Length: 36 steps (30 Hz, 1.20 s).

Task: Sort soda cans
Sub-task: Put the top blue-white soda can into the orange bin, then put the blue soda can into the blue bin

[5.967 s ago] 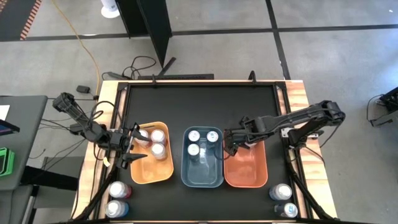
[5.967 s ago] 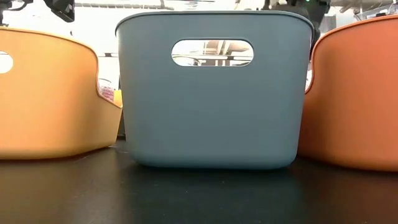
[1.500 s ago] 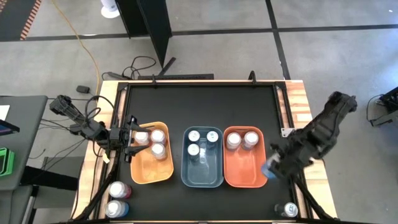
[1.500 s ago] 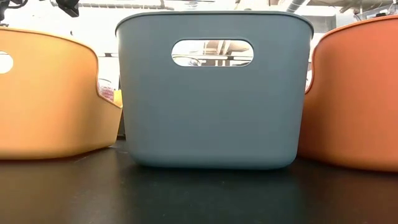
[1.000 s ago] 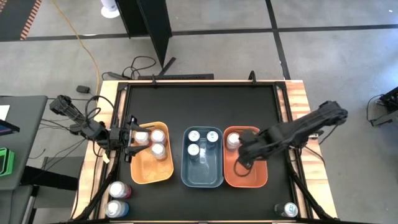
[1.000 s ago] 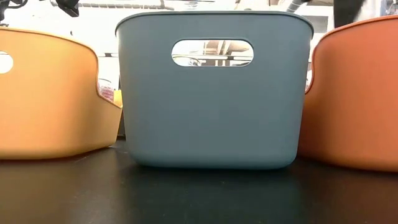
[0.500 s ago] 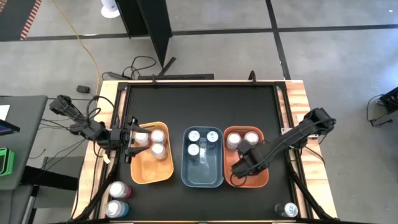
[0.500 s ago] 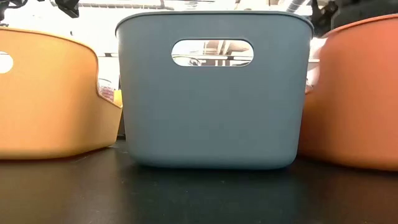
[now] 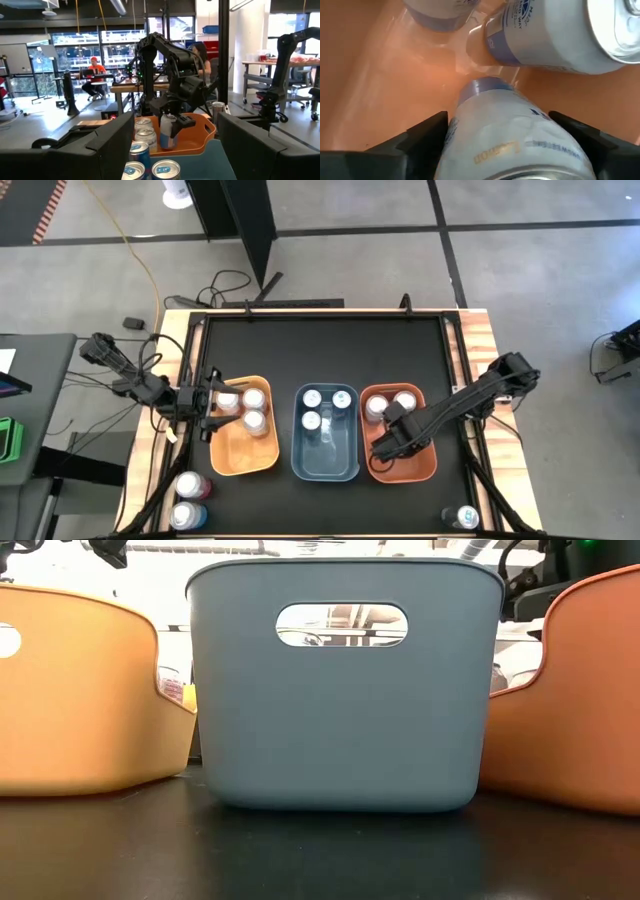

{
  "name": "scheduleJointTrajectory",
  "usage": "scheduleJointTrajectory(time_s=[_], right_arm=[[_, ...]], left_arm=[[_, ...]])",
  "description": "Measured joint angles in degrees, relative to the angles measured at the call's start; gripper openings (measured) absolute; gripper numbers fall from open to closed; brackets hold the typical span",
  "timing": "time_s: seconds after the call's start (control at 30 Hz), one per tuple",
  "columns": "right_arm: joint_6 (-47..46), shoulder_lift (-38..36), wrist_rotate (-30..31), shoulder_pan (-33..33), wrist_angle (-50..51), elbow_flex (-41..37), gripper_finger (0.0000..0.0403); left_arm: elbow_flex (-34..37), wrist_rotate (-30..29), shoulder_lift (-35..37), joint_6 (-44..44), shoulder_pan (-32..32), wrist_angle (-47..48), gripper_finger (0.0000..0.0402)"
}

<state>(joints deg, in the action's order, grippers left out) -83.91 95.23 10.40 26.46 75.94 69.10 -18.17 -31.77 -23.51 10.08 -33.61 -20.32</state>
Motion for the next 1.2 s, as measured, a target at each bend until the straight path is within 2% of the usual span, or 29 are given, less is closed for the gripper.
scheduleJointTrajectory(time_s=[0.1, 0.2, 0.6, 0.87, 1.1, 1.2], right_arm=[[0.32, 0.01, 0.55, 0.02, 0.20, 0.00, 0.0382], [0.39, 0.00, 1.62, 0.02, 0.24, 0.00, 0.0394], [1.52, -1.55, 3.44, 0.40, 1.46, 0.84, 0.0388], [-0.10, -4.02, 7.07, 1.91, 9.20, 4.93, 0.0388], [-0.33, -9.19, 15.25, 6.75, 10.77, 8.22, 0.0388], [-0.19, -11.46, 16.92, 9.54, 10.53, 9.29, 0.0388]], left_arm=[[0.00, 0.00, 0.00, 0.01, 0.00, 0.02, 0.0277], [0.00, 0.07, 0.00, 0.01, 0.00, 0.05, 0.0277], [0.00, 0.47, 0.00, 0.17, 0.00, 0.05, 0.0277], [0.00, 0.52, -0.02, 0.12, 0.00, 0.10, 0.0277], [0.00, 0.56, 0.00, -0.27, 0.01, 0.34, 0.0277], [0.00, 0.57, -0.01, -0.74, 0.00, 0.35, 0.0277]])
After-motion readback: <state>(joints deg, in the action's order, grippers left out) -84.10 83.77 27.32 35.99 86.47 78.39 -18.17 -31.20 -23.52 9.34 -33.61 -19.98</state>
